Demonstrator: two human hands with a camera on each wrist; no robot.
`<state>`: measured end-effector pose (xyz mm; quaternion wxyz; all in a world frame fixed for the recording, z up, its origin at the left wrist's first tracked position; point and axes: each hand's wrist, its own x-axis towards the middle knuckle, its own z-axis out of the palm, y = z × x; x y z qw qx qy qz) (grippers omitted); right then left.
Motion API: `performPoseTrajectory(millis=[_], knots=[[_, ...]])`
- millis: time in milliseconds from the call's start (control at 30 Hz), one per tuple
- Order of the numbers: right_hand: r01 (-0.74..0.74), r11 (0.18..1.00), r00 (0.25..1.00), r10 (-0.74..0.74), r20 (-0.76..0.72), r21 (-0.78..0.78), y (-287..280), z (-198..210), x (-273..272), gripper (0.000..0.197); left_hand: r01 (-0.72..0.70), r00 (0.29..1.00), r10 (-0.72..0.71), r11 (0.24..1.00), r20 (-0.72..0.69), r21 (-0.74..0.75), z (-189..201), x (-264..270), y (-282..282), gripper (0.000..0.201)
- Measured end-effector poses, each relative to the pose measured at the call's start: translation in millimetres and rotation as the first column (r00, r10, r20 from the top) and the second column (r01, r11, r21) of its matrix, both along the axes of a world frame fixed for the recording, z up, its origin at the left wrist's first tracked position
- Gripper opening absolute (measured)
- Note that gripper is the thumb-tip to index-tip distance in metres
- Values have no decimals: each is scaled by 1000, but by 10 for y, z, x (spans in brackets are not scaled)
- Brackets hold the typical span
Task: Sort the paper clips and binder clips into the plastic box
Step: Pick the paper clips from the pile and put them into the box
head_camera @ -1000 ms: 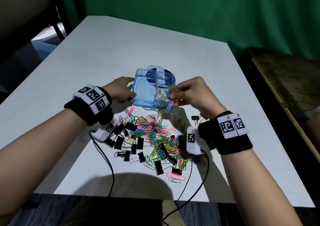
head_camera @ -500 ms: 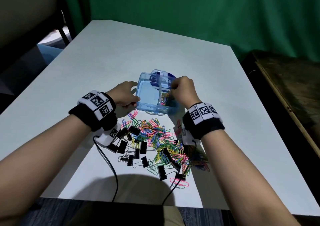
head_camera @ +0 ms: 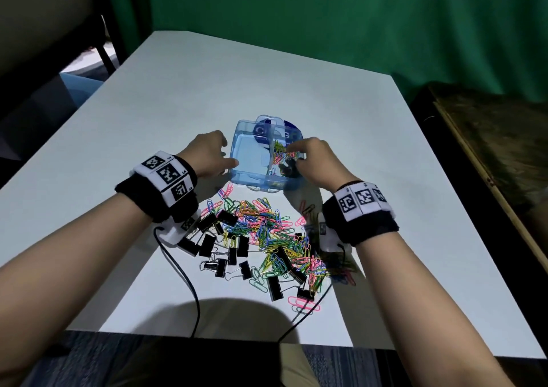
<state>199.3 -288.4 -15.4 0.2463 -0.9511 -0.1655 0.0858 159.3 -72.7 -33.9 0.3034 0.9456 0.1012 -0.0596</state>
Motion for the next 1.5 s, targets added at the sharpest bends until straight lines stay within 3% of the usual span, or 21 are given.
performPoseTrajectory(millis=[100, 200, 300, 367, 500, 633, 700, 933, 1100, 1300, 1433, 1500], knots=[[-1, 999, 1000, 0, 18, 33, -194, 116, -127, 45, -7, 989, -5, 997, 149, 82, 107, -82, -82, 43], [-34, 999, 997, 32, -71, -27, -358, 220, -366, 36, 126, 964, -144, 988, 225, 95, 270, -224, -294, 30], [-62, 979, 983, 26, -180, -196, -445, 200, -639, 35, 399, 907, -410, 909, 96, 119, 359, -416, -567, 24], [-83, 943, 963, -8, -270, -323, -484, 109, -789, 31, 566, 824, -565, 815, -45, 127, 338, -541, -738, 26], [-140, 923, 944, 15, -330, -359, -467, -114, -942, 37, 703, 711, -674, 686, -198, 188, 184, -731, -1009, 34], [-131, 956, 980, 84, -181, -264, -382, -135, -945, 29, 701, 709, -664, 627, -239, 339, 76, -833, -1152, 45], [-127, 966, 985, 97, -142, -224, -386, -109, -914, 27, 673, 733, -640, 631, -231, 385, 38, -844, -1161, 49], [-209, 941, 962, 149, -227, -265, -345, -181, -915, 34, 623, 774, -606, 672, -186, 401, 56, -848, -1128, 27], [-204, 930, 972, 154, -180, -305, -304, -219, -877, 29, 592, 796, -585, 702, -156, 396, 18, -901, -1149, 45], [-226, 926, 971, 190, -143, -302, -295, -245, -867, 15, 592, 788, -602, 684, -127, 427, 32, -916, -1212, 40], [-168, 959, 979, 136, -149, -228, -387, -174, -837, 27, 588, 793, -595, 689, -133, 423, 22, -912, -1190, 35], [-133, 983, 979, 110, -170, -129, -448, -103, -838, 21, 592, 791, -597, 689, -137, 417, 6, -912, -1166, 30]])
